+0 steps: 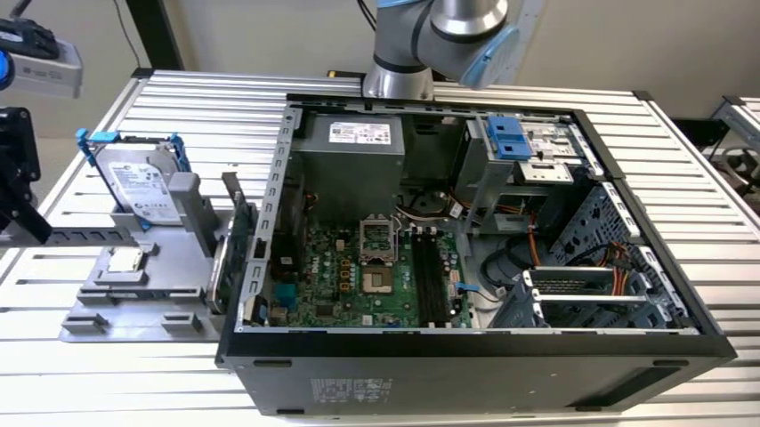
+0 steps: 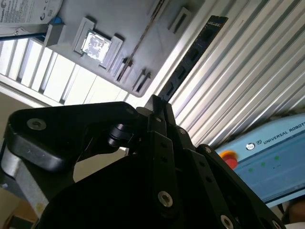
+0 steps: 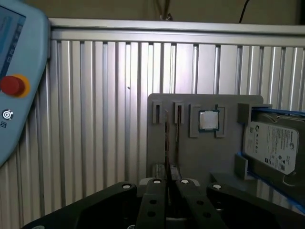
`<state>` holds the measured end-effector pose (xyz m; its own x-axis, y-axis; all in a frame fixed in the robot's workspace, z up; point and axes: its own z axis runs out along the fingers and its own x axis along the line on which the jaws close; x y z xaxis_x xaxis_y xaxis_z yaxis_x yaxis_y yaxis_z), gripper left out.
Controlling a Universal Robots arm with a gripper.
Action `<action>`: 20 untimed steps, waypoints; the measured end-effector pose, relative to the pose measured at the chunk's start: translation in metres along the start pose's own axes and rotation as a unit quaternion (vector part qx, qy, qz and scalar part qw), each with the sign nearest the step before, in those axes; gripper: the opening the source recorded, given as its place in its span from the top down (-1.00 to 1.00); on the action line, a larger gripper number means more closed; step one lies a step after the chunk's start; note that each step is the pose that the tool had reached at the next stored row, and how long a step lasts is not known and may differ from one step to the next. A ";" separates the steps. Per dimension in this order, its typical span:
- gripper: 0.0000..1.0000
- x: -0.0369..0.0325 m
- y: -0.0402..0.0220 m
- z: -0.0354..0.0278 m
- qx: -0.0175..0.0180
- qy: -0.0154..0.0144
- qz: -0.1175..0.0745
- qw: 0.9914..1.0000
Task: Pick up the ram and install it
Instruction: 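Pick up the ram and move it above insertion slot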
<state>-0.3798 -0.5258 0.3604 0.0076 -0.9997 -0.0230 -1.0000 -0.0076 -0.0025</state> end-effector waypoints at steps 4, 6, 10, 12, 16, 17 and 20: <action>1.00 -0.0007 0.0000 -0.0068 0.000 0.000 0.000 1.000; 1.00 -0.0011 0.0000 -0.0112 0.000 0.000 0.000 1.000; 1.00 -0.0016 0.0000 -0.0196 0.000 0.000 0.000 1.000; 1.00 -0.0017 0.0000 -0.0234 0.000 0.000 0.000 1.000; 1.00 -0.0019 0.0000 -0.0292 0.000 0.000 0.000 1.000; 1.00 -0.0019 0.0000 -0.0304 0.000 0.000 0.000 1.000; 1.00 -0.0019 0.0000 -0.0311 0.000 0.000 0.000 1.000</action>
<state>-0.3799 -0.5246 0.3916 0.0077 -0.9997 -0.0232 -1.0000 -0.0076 -0.0034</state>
